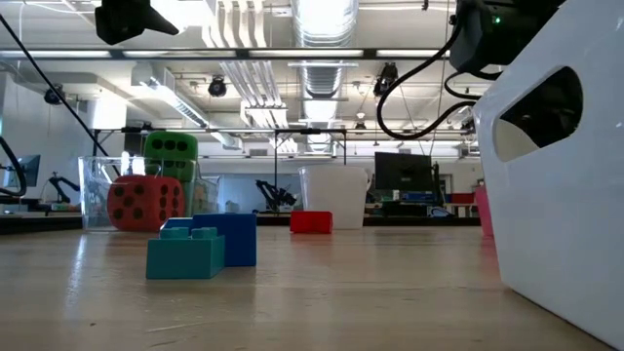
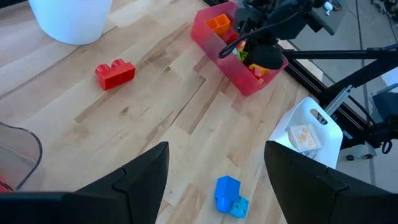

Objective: Pick & Place Toys
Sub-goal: Put the light green game piece into the pink bin

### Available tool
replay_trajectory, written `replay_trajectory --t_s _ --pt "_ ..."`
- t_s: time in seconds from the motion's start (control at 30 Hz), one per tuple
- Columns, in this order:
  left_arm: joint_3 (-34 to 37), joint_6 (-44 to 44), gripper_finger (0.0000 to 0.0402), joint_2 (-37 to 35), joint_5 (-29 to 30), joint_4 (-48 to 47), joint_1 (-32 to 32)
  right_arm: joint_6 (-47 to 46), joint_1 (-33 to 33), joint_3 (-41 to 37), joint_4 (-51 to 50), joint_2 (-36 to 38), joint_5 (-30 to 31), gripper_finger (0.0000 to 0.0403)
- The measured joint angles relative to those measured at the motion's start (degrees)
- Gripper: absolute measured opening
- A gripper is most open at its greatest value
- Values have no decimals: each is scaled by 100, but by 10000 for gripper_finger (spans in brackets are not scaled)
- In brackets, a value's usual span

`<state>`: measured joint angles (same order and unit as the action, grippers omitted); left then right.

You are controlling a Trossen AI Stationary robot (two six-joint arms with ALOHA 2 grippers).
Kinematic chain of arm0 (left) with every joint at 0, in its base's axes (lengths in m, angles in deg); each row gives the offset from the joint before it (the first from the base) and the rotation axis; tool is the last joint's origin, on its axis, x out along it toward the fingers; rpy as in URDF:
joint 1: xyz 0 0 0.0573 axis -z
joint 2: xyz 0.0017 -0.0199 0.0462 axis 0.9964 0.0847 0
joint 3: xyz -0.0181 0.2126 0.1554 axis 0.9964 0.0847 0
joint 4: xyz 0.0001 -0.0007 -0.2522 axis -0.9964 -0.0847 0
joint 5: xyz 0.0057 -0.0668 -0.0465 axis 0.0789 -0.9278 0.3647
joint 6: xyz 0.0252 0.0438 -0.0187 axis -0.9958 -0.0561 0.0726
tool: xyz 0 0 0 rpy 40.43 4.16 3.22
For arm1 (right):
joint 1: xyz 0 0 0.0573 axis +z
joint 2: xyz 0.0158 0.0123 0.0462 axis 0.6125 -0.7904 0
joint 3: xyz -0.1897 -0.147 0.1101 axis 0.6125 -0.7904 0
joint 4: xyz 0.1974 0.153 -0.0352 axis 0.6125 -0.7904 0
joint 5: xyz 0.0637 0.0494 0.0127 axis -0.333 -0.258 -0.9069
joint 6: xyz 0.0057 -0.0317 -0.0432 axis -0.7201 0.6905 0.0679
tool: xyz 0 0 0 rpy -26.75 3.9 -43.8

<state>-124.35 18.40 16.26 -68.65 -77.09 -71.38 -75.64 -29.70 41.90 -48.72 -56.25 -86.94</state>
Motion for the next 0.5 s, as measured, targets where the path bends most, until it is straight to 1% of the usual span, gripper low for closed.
replay_trajectory --t_s 0.1,0.17,0.37,0.5 --pt "0 2 265 0 0 0 0 22 0 0 1 0 1 131" --pt "0 2 265 0 0 0 0 4 0 -3 5 -2 5 145" --pt "0 17 265 0 -2 0 0 4 0 -13 16 2 -11 228" --pt "0 17 265 0 -2 0 0 4 0 -13 15 20 -37 274"
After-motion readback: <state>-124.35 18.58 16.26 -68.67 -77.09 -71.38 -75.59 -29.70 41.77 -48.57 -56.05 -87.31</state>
